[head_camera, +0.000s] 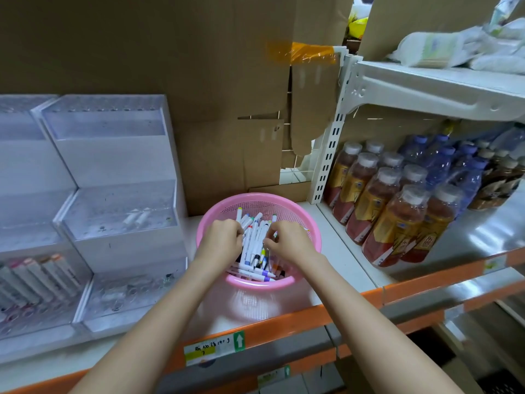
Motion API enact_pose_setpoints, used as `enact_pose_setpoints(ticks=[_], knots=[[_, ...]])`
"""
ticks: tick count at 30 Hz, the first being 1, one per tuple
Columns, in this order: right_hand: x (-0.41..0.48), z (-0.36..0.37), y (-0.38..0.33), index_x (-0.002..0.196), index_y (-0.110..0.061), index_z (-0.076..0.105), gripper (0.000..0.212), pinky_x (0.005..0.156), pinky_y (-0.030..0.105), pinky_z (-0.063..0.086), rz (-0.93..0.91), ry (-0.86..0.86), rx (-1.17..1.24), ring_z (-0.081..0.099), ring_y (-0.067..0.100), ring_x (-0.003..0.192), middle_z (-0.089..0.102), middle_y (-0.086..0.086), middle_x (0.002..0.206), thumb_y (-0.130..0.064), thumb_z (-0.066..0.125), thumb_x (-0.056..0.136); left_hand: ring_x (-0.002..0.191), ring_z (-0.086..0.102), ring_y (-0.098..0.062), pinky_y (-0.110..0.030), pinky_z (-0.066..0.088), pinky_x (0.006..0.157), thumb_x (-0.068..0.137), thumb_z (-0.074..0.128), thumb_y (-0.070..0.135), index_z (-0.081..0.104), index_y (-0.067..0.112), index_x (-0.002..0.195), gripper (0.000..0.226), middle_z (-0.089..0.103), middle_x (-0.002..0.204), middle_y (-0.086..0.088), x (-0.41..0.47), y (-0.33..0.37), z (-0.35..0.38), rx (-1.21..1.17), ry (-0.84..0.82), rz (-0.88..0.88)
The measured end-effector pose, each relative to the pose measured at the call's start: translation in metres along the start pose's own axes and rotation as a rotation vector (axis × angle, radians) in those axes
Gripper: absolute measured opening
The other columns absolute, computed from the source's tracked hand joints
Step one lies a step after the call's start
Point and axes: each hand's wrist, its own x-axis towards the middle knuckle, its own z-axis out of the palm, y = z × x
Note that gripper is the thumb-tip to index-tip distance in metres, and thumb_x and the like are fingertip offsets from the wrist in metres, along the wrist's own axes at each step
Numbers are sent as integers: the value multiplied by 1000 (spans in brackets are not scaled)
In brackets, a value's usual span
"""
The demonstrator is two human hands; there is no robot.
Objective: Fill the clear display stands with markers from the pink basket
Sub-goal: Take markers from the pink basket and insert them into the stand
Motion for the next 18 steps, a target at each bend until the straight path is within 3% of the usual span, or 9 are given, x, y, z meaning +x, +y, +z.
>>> enact_pose_setpoints(ticks=[3, 6, 10, 12, 15, 18], knots=[[-1, -2, 0, 89, -11, 67, 11, 63, 30, 39, -12, -11, 9, 61, 26, 83, 68, 9, 89, -16, 58, 85, 90, 63, -19, -22, 41, 71, 86, 58, 6, 70, 9, 107, 25, 71, 103, -6, -1, 2, -4, -84, -31, -47], [-2, -2, -1, 88, -12, 64, 9, 61, 28, 36, -10, -13, 53, 56, 22, 75, 64, 4, 83, -11, 57, 83, 92, 61, -18, -21, 39, 69, 76, 63, 3, 58, 12, 124, 49, 67, 108, -4, -3, 3, -10, -214, -34, -112], [-4, -5, -1, 98, -17, 51, 15, 54, 28, 37, 14, 34, 245, 53, 13, 62, 58, -1, 70, -12, 59, 87, 69, 58, -11, -29, 47, 61, 69, 67, 3, 37, 26, 138, 79, 59, 76, 5, -6, 9, -20, -367, -41, -151], [-5, -7, -3, 114, -19, 47, 30, 61, 33, 45, -5, 75, 332, 55, 13, 63, 58, 1, 70, -13, 61, 89, 70, 59, -13, -33, 50, 64, 67, 67, 2, 30, 33, 143, 89, 58, 77, 5, -7, 9, -24, -411, -30, -125], [-12, -11, -8, 136, -23, 41, 54, 69, 34, 52, -46, 139, 404, 58, 11, 68, 57, -4, 75, -9, 61, 88, 76, 58, -1, -29, 50, 68, 69, 66, 4, 41, 34, 133, 76, 58, 84, 17, -10, 9, -28, -414, 10, -26], [-21, -13, -18, 139, -28, 41, 60, 67, 29, 53, -117, 203, 444, 61, 6, 68, 64, -6, 86, -8, 60, 87, 72, 59, -2, -20, 47, 64, 75, 67, 2, 48, 32, 123, 59, 62, 85, 11, -16, 14, -35, -461, 72, 59]])
